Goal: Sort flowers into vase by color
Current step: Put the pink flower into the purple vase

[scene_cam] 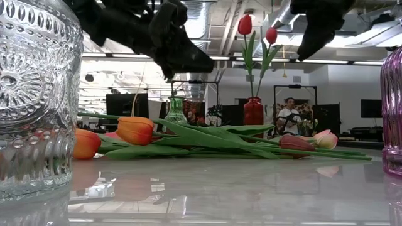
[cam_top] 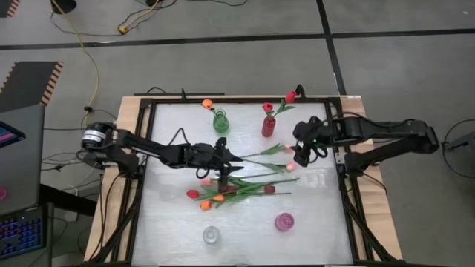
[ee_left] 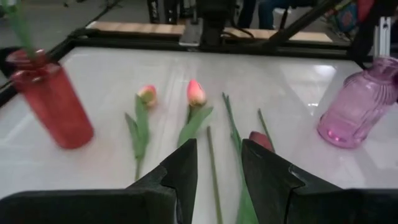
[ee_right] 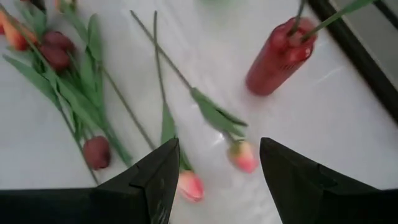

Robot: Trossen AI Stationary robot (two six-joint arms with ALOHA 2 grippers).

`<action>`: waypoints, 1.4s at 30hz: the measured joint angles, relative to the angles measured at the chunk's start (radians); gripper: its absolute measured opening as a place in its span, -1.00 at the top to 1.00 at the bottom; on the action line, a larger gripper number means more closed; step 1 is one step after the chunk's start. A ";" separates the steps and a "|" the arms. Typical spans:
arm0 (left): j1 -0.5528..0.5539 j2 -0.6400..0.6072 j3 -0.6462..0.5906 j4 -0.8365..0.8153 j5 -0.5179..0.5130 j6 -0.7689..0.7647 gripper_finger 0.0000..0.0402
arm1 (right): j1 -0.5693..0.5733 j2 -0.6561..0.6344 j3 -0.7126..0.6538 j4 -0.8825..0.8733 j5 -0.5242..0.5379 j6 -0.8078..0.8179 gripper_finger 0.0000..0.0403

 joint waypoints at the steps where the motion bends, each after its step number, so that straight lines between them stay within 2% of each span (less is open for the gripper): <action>1: 0.000 0.023 0.013 0.008 0.003 0.005 0.44 | 0.013 0.000 -0.005 -0.003 0.003 0.019 -0.23; 8: 0.000 0.189 0.154 -0.004 0.002 0.047 0.44 | 0.092 0.002 -0.047 0.041 0.007 0.091 -0.23; 21: 0.028 0.424 0.503 -0.388 -0.034 0.111 0.44 | 0.162 0.002 -0.070 0.089 0.011 0.135 -0.23; 26: 0.041 0.514 0.601 -0.454 -0.034 0.113 0.44 | 0.173 0.002 -0.071 0.093 0.011 0.135 -0.23; 34: 0.068 0.598 0.650 -0.467 -0.034 0.115 0.44 | 0.185 0.002 -0.071 0.095 0.011 0.134 -0.23; 42: 0.098 0.625 0.650 -0.473 -0.031 0.086 0.44 | 0.192 0.002 -0.071 0.097 0.011 0.132 -0.24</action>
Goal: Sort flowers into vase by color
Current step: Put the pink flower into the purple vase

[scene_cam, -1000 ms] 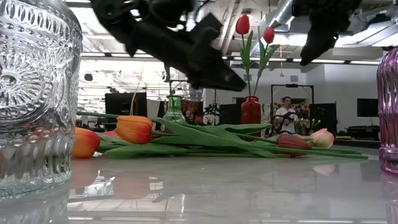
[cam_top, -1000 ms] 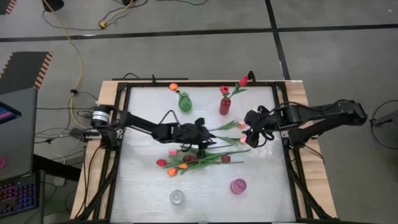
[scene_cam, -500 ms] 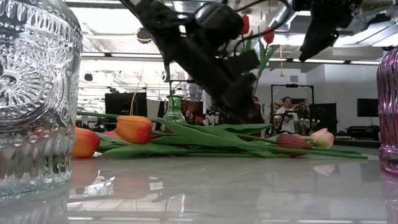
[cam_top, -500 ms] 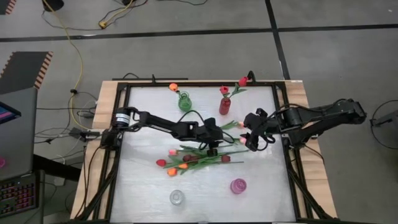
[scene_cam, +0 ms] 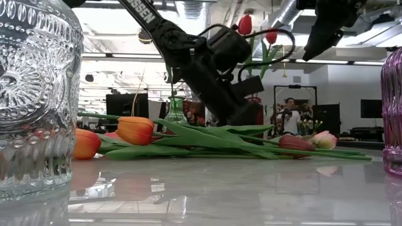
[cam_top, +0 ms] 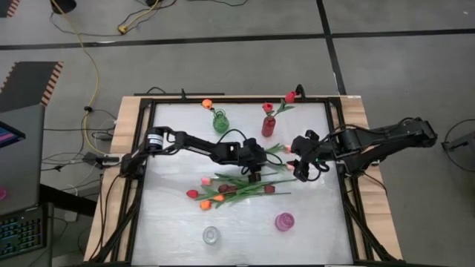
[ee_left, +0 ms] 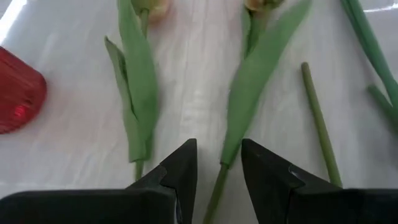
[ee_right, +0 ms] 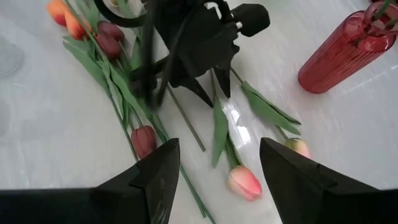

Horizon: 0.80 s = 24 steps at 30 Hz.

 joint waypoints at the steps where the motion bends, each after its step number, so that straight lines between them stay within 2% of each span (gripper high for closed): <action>1: 0.003 0.001 0.000 -0.004 0.004 -0.007 0.44 | 0.000 0.000 0.000 -0.001 0.000 0.000 -0.24; 8: 0.006 0.001 0.002 -0.025 0.008 -0.023 0.49 | 0.000 0.000 0.000 -0.001 0.000 0.000 -0.24; 18: -0.001 0.001 0.000 -0.025 0.008 -0.031 0.94 | 0.000 0.000 0.000 0.000 0.000 0.001 -0.24; 24: 0.000 0.000 -0.002 -0.004 0.030 -0.089 0.98 | 0.000 0.000 0.000 0.000 0.000 0.002 -0.24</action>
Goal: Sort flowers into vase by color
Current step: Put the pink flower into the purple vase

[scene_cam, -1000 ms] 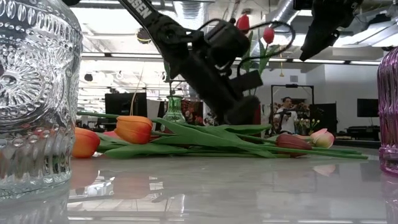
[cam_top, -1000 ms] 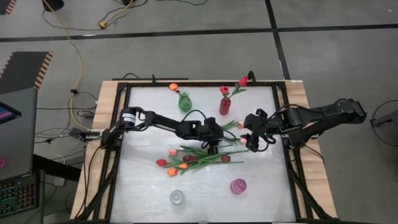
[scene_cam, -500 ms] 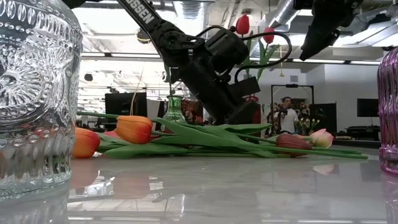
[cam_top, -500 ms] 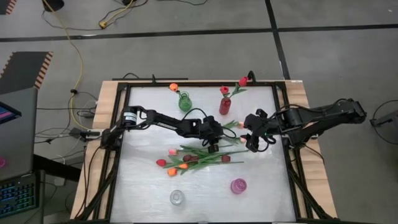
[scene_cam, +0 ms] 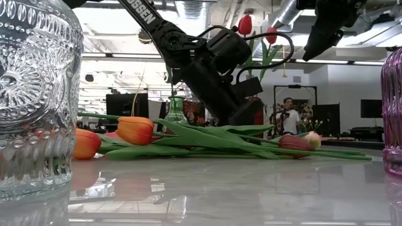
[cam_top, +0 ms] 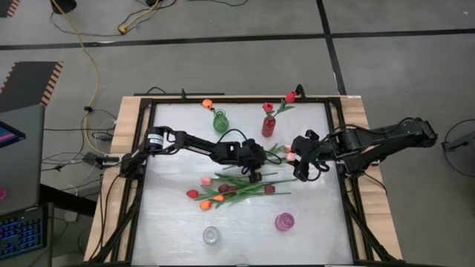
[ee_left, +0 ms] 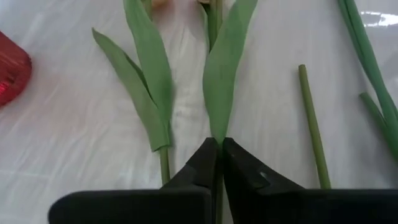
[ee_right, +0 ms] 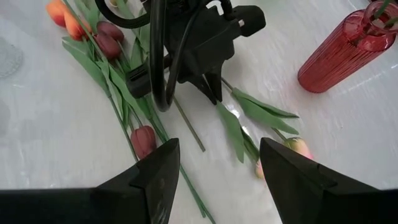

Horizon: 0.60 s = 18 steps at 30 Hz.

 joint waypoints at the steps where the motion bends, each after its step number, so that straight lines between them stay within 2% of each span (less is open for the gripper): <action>1: 0.001 -0.002 0.000 0.000 -0.004 -0.009 0.98 | 0.000 0.000 0.000 0.000 0.000 0.000 -0.24; 10: 0.001 -0.014 -0.002 0.026 0.001 -0.095 1.00 | 0.002 -0.002 0.000 0.001 0.000 0.032 -0.24; 18: 0.003 -0.018 -0.002 0.149 0.058 -0.144 1.00 | 0.035 -0.042 0.000 -0.005 0.004 0.107 -0.24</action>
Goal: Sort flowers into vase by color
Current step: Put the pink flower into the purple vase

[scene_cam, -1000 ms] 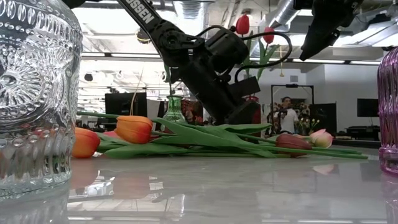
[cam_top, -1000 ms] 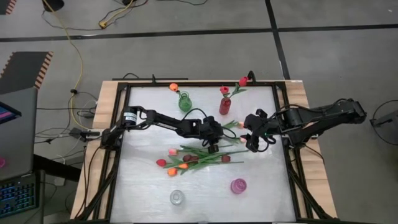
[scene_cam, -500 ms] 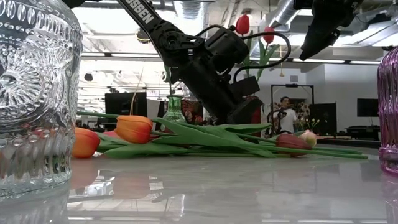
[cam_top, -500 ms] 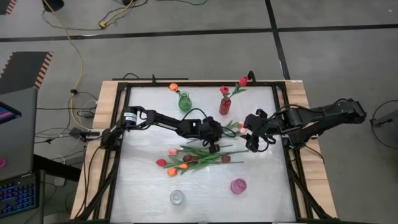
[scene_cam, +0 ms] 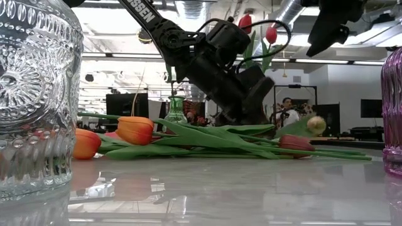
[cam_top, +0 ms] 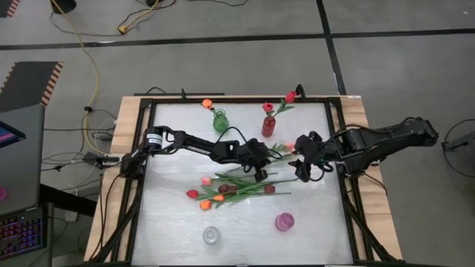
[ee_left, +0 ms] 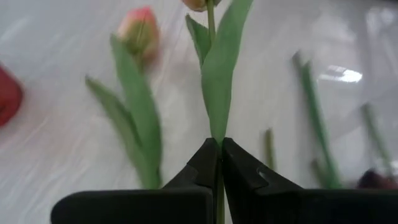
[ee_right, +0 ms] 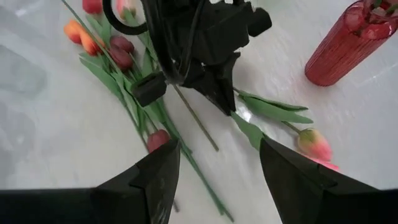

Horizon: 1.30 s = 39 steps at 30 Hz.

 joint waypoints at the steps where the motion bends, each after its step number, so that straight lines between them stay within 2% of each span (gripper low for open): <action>1: 0.001 0.000 0.000 0.014 0.006 -0.008 1.00 | 0.007 -0.011 0.000 -0.002 0.009 0.008 -0.24; 6: 0.005 0.000 0.000 0.119 0.058 -0.051 1.00 | 0.050 -0.083 0.000 -0.018 0.083 0.049 -0.24; 12: 0.017 -0.001 0.001 0.289 0.109 -0.117 1.00 | 0.134 -0.140 0.001 -0.094 0.224 0.149 -0.24; 21: 0.042 -0.002 0.001 0.543 0.129 -0.199 1.00 | 0.260 -0.131 0.001 -0.121 0.323 0.310 -0.24; 28: 0.050 -0.002 0.002 0.744 0.127 -0.216 1.00 | 0.306 -0.092 0.001 -0.125 0.436 0.420 -0.24; 33: 0.044 -0.003 0.002 0.827 0.136 -0.215 1.00 | 0.303 -0.066 0.001 -0.124 0.544 0.424 -0.24; 39: 0.034 -0.003 0.002 0.853 0.156 -0.215 1.00 | 0.303 -0.055 0.001 -0.079 0.642 0.333 -0.24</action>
